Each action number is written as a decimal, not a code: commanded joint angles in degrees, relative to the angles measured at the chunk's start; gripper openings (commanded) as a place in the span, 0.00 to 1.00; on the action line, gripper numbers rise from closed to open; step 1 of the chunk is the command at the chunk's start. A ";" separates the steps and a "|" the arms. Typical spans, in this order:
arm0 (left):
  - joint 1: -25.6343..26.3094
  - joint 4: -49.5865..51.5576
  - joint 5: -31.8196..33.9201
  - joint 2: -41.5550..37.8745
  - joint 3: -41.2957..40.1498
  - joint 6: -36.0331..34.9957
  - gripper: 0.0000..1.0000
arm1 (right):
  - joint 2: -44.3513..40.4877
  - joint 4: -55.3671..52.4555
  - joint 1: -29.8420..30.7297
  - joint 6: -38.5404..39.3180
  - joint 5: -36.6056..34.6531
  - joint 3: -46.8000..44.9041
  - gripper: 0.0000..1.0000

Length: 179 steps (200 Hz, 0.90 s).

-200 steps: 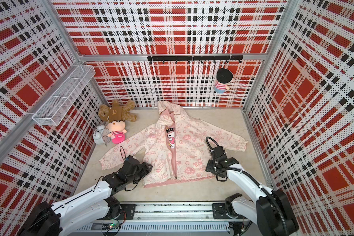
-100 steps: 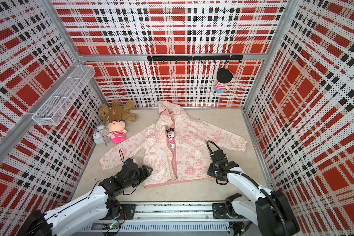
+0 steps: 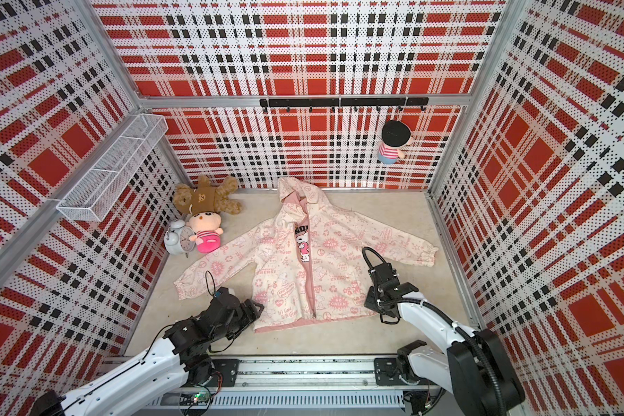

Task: Unzip the jacket
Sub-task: Smooth out the jacket at the center of the board.

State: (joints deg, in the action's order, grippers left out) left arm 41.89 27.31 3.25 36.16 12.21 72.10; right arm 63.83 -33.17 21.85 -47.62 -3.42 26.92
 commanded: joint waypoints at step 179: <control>20.56 15.27 9.19 2.82 2.96 13.24 0.15 | -23.26 -24.79 9.75 -12.45 -21.55 9.51 0.34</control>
State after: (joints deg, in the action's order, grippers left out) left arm 62.00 31.86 10.46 41.58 13.50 84.05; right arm 42.37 -53.34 31.18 -59.44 -18.61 32.29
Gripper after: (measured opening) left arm 0.069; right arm 0.212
